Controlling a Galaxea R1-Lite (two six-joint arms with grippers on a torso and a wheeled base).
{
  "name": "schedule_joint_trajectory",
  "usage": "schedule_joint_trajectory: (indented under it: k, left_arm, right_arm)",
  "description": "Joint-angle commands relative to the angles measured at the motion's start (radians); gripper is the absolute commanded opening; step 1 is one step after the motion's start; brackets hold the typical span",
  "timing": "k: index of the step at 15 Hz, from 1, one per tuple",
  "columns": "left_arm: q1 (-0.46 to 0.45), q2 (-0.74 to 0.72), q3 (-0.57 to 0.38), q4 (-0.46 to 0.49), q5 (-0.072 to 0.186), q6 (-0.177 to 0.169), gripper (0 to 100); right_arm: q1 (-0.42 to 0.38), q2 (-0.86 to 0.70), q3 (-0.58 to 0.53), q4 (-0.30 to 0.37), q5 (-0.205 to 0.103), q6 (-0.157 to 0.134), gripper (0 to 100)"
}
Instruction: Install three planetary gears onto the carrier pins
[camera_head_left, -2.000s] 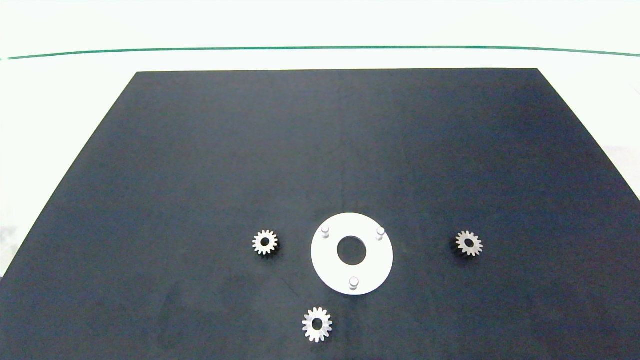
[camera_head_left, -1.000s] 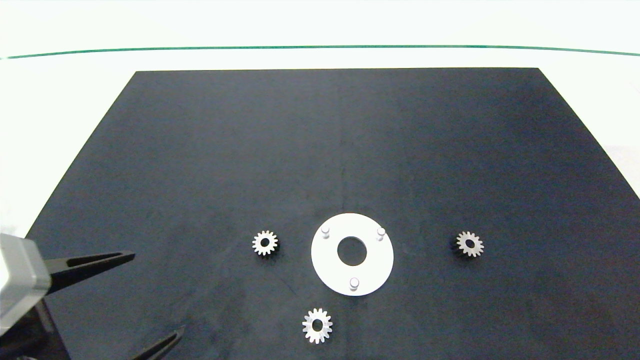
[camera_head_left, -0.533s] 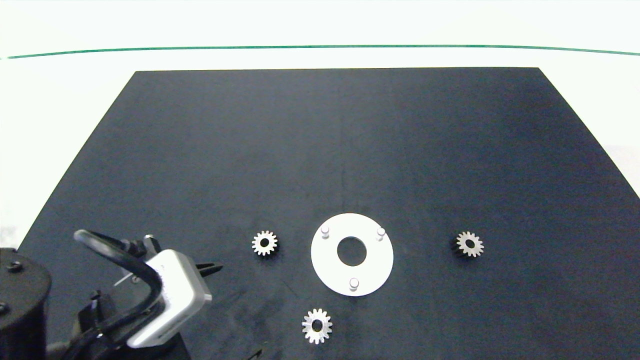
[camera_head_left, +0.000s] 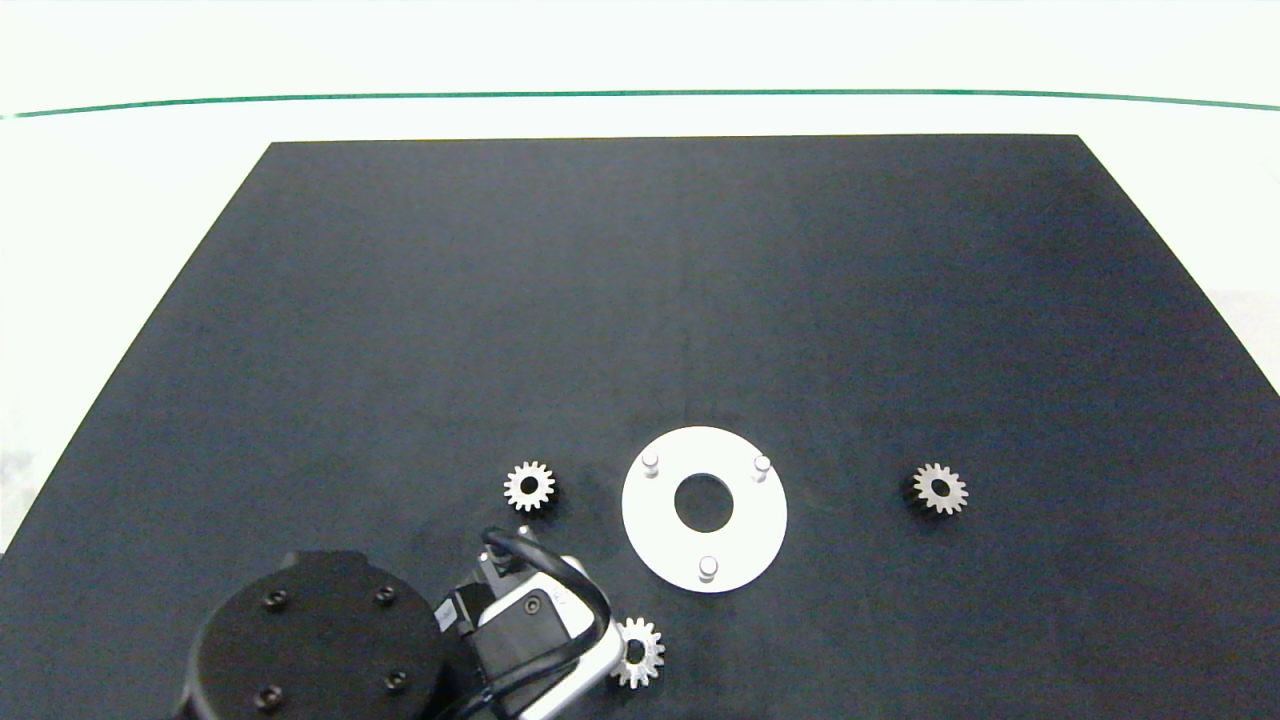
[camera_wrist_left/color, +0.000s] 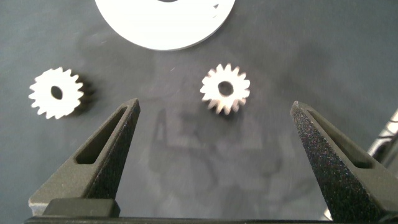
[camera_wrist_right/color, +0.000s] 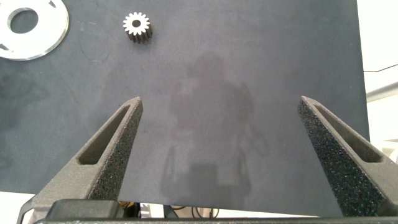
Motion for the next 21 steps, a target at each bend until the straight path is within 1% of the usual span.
schedule_joint_trajectory:
  k: [1, 3, 6, 9, 11, 12, 14, 21]
  left_arm:
    - [-0.004, 0.092, -0.004, -0.016, 0.006, 0.001, 100]
    - [-0.006, 0.121, 0.011, -0.016, 0.006, -0.001, 100]
    - [0.0, 0.148, -0.025, -0.016, 0.006, 0.001, 100]
    - [0.006, 0.174, -0.033, -0.018, 0.009, 0.001, 100]
    - [0.008, 0.193, -0.039, -0.023, 0.024, 0.001, 100]
    - [0.008, 0.202, -0.039, -0.024, 0.026, -0.001, 100]
    - [0.008, 0.207, -0.045, -0.039, 0.026, -0.001, 97]
    - [0.02, 0.236, -0.059, -0.047, 0.029, 0.001, 82]
  right_arm:
    - [0.001, -0.001, -0.002, 0.002, 0.0, 0.001, 100]
    - [0.001, -0.002, -0.004, 0.002, 0.0, 0.001, 100]
    - [0.002, -0.002, -0.004, 0.002, 0.001, 0.001, 100]
    - [0.002, -0.01, -0.002, 0.004, -0.002, 0.001, 100]
    - [0.002, -0.012, -0.004, 0.004, -0.002, 0.001, 100]
    - [0.002, -0.012, -0.004, 0.002, -0.002, 0.001, 100]
    - [0.002, -0.016, -0.005, 0.002, -0.003, 0.001, 100]
    - [0.001, -0.018, -0.013, 0.004, -0.006, 0.001, 100]
